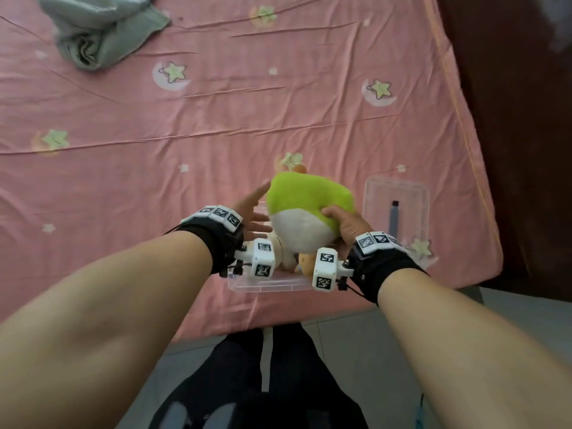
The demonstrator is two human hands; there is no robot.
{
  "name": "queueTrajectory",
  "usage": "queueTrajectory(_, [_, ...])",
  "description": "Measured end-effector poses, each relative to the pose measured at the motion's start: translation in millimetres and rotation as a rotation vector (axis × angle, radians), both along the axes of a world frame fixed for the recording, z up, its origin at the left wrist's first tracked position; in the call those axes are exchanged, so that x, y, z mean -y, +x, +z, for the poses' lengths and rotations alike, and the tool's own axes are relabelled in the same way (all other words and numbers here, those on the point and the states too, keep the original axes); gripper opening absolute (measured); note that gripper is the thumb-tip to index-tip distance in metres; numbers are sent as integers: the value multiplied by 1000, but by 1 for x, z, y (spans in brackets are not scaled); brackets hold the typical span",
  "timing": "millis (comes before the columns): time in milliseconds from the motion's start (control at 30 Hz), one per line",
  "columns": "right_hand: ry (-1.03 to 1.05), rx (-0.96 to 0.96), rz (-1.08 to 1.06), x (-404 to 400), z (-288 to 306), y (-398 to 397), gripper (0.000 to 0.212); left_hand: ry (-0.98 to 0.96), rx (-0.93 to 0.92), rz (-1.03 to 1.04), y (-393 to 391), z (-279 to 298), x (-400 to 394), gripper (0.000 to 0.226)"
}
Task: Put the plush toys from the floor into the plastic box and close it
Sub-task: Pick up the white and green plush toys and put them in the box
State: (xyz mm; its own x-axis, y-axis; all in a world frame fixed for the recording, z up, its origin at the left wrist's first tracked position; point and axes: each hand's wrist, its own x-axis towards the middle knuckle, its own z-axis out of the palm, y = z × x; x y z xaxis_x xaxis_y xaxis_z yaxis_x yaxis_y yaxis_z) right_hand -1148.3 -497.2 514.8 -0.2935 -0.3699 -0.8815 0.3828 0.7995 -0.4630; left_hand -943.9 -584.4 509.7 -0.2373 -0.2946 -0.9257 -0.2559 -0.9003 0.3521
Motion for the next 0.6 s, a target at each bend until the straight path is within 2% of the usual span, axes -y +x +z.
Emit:
queueTrajectory(33, [-2,30,27,0,1,9,96,44,-71,34,1,-1,-2,82])
queueTrajectory(100, [-9,84,115,0,0,23,86,64,-108,74,5,-2,-9,82])
queueTrajectory(200, [12,93,253,2,-6,26,65,56,-90,206,20,-11,-13,60])
queueTrajectory(233, [49,-13,341,2,-11,22,68,42,-92,256,29,-17,-15,52])
queueTrajectory(300, [215,-397,575,-2,-29,12,79,18,-117,363,48,-25,-19,36])
queueTrajectory(333, [294,-508,568,-8,-38,13,84,13,-113,401,59,-28,-21,34])
queueTrajectory(400, [382,-523,523,-18,-51,24,95,-2,-44,417,75,-32,-24,44])
queueTrajectory(467, [384,-581,613,-24,-60,37,97,18,33,394,86,-37,-24,57])
queueTrajectory(533, [316,-681,645,-26,-69,47,85,16,41,387,90,-39,-27,61])
queueTrajectory(600, [205,-663,517,-26,-72,52,62,30,11,396,91,-39,-29,57])
